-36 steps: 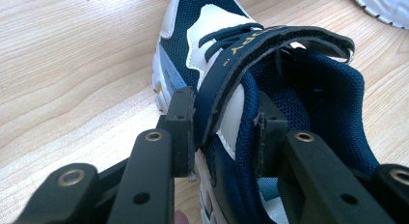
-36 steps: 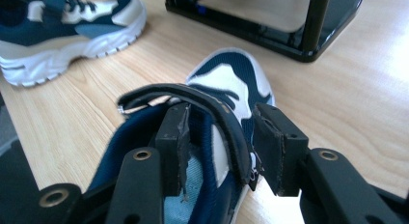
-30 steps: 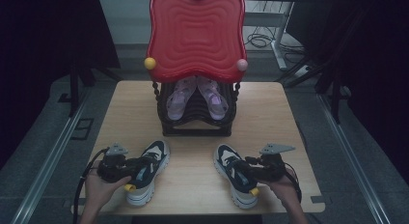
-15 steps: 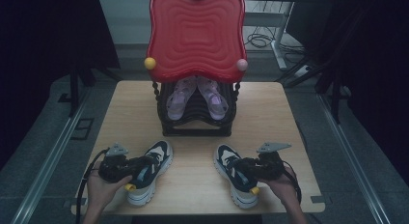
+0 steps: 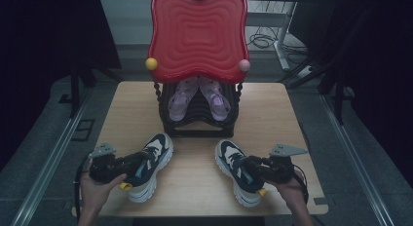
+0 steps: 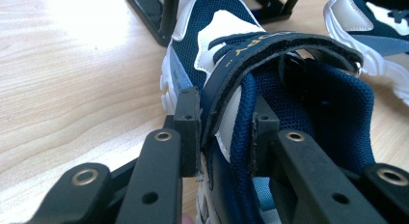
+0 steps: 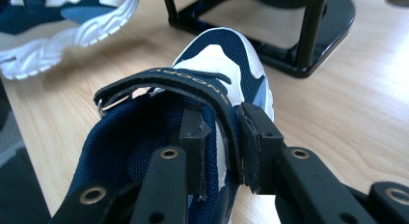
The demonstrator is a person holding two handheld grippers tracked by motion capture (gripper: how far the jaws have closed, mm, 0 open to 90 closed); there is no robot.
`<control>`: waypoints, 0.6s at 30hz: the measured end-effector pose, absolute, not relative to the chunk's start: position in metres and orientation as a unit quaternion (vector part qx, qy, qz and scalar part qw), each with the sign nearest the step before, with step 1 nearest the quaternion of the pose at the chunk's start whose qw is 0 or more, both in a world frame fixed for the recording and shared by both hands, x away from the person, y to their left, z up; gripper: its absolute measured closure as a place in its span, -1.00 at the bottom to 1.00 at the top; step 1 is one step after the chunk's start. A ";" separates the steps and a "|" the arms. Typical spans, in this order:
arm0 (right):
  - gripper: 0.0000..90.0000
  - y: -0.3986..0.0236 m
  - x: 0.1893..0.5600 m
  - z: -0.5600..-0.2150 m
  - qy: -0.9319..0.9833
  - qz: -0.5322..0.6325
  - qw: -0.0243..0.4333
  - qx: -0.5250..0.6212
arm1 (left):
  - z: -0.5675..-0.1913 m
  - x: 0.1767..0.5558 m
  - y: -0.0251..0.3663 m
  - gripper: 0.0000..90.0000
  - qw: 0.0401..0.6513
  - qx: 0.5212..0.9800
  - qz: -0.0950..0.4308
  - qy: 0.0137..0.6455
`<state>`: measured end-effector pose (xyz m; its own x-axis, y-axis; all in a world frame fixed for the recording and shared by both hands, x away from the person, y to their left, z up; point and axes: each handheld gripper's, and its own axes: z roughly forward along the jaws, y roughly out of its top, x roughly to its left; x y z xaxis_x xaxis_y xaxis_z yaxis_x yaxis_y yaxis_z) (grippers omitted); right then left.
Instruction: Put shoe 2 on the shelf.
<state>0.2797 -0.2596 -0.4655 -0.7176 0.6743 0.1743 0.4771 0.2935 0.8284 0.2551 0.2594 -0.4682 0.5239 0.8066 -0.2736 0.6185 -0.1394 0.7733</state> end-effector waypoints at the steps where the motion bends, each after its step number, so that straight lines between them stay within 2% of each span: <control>1: 0.61 -0.262 0.279 -0.465 0.793 0.480 0.106 0.359 | -0.468 0.255 0.260 0.60 0.456 0.744 0.103 0.477; 18: 0.61 -0.303 0.260 -0.464 0.731 0.554 0.138 0.374 | -0.459 0.248 0.279 0.60 0.523 0.698 0.090 0.481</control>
<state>0.2602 -0.3033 -0.4637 -0.6822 0.6998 0.2119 0.3937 0.1074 0.9129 0.2485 0.2792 -0.4589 0.5214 0.7653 -0.3774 0.5777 0.0089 0.8162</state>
